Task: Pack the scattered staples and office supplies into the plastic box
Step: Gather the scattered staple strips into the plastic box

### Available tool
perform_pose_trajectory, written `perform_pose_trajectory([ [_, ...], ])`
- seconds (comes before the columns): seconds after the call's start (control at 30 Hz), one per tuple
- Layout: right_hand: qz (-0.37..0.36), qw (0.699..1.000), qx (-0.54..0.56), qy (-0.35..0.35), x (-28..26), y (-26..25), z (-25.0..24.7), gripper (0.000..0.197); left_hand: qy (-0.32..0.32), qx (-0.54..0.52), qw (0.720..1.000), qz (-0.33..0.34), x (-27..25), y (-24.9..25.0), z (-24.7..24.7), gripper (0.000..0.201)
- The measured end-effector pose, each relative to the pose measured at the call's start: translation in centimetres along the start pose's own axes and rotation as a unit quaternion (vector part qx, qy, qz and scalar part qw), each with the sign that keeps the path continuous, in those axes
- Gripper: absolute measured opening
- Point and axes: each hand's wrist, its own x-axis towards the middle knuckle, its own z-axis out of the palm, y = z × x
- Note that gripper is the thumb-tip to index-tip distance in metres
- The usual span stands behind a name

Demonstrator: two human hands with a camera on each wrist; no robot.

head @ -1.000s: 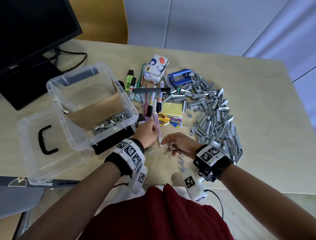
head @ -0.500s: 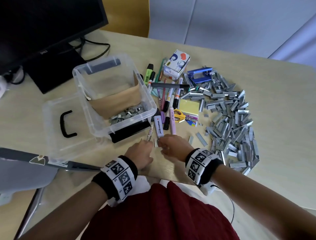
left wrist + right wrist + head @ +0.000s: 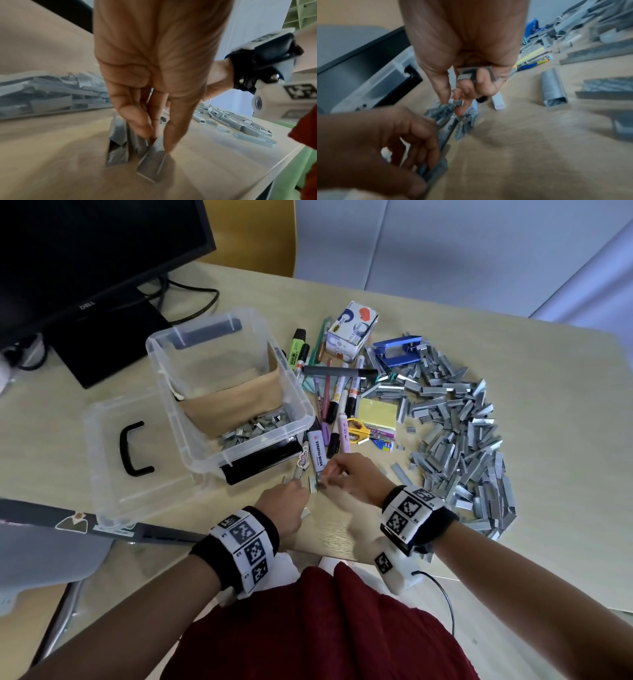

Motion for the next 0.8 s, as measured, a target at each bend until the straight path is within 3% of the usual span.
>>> perform_pose_trajectory([
  [0.1, 0.052, 0.983, 0.174, 0.001, -0.2, -0.6, -0.9, 0.013, 0.01, 0.015, 1.0, -0.009, 0.1, 0.5, 0.1, 0.026],
  [0.27, 0.116, 0.902, 0.416, 0.02, -0.5, -1.9, -2.8, 0.021, 0.061, 0.05, 0.997, 0.009, 0.6, 1.1, 0.7, 0.037],
  [0.43, 0.119, 0.846, 0.52, 0.014, -0.3, -3.5, -4.8, 0.023, 0.055, 0.065, 0.995, 0.043, 0.8, 1.4, 0.1, 0.035],
  [0.53, 0.096, 0.82, 0.563, 0.019, 0.0, -4.9, -6.0, 0.02, 0.088, -0.03, 0.994, 0.048, -0.7, 1.0, -2.5, 0.018],
  [0.63, 0.069, 0.786, 0.614, 0.017, 0.7, -6.5, -7.0, 0.023, 0.173, -0.175, 0.969, 0.023, -3.3, -0.9, -6.3, 0.014],
  [0.7, 0.05, 0.768, 0.638, 0.01, 1.5, -7.8, -7.4, 0.017, 0.257, -0.256, 0.932, 0.007, -5.0, -2.5, -9.0, 0.012],
  [0.77, 0.033, 0.767, 0.641, -0.005, 2.2, -9.3, -7.1, 0.011, 0.322, -0.298, 0.898, -0.011, -6.3, -4.5, -11.3, 0.01],
  [0.8, 0.026, 0.774, 0.632, -0.009, 2.5, -10.2, -6.8, 0.012, 0.335, -0.294, 0.895, -0.026, -6.5, -5.5, -12.2, 0.01],
])
